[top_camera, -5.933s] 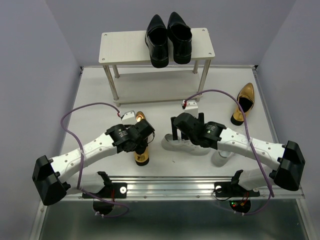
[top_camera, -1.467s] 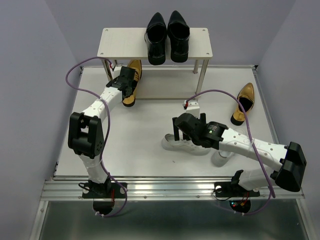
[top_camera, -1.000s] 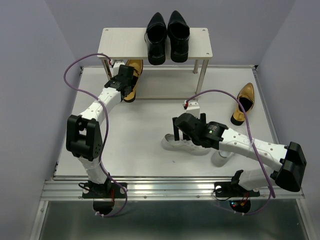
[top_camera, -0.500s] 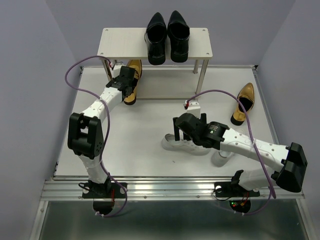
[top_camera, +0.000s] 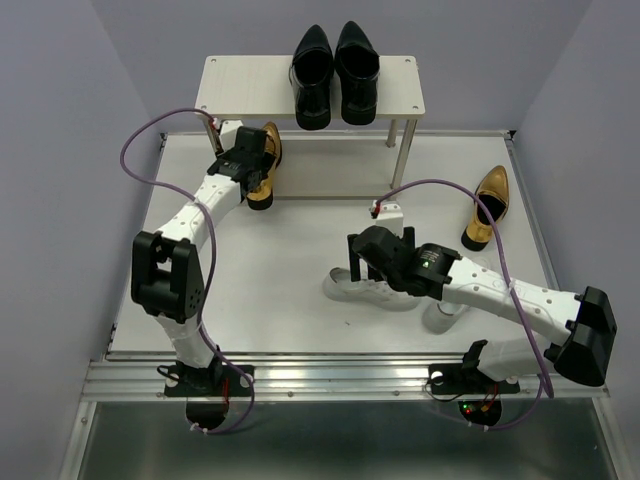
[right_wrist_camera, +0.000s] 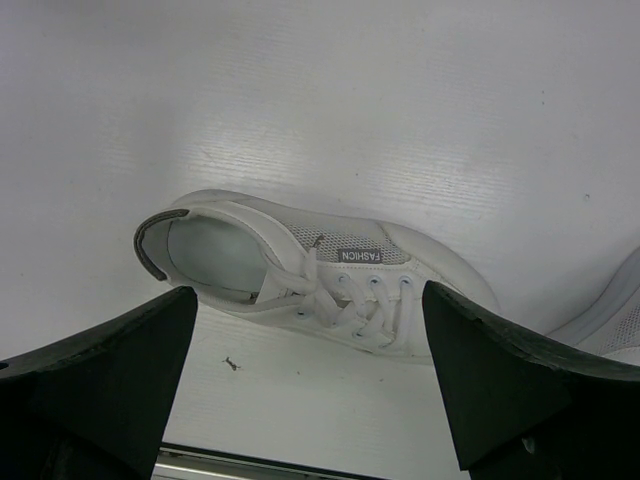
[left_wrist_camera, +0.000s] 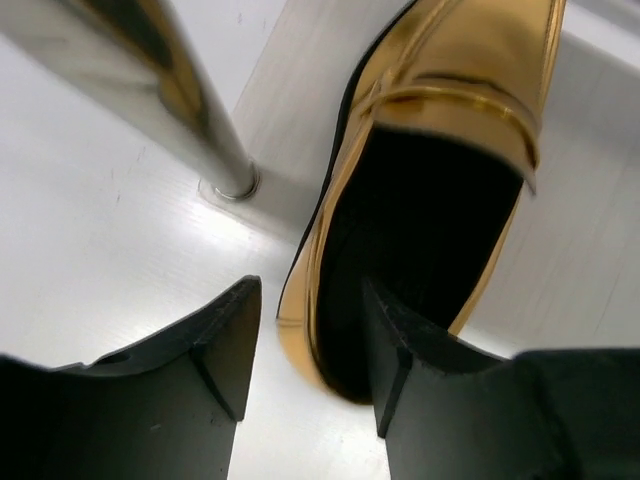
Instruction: Place and organize the shoes onto the shoe shelf
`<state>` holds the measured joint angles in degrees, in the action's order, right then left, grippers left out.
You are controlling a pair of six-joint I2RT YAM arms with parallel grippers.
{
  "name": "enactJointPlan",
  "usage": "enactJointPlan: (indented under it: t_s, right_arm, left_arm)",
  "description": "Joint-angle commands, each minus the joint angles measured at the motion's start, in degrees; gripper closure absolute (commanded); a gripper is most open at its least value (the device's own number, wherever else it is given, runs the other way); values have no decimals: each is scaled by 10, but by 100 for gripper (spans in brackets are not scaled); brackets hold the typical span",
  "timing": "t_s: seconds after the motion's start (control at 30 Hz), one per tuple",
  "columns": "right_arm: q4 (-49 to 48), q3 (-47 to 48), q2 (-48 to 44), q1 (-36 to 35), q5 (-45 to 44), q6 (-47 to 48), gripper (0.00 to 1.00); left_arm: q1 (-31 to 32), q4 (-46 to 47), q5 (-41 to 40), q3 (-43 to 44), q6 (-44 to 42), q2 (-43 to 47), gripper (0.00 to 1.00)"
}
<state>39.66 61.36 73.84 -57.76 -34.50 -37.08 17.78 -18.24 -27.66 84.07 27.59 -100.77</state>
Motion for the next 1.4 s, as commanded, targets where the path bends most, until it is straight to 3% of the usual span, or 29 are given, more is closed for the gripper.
enactJointPlan:
  t_s: [0.0,0.4,0.8,1.03,1.37]
  right_arm:
    - [2,8,-15,0,-14,-10,0]
    - [17,0,-15,5,-58,-10,0]
    - [45,-45,-74,113,-26,-10,0]
    - [53,-78,-137,329,61,17,0]
    - [-12,-34,-77,577,148,35,0]
  left_arm:
    - [7,6,-3,-18,11,84,45]
    - [52,-2,23,-135,15,270,42]
    - [98,-11,99,-267,33,383,43]
    - [168,-54,92,-299,60,441,44]
    - [205,-65,119,-312,80,481,44]
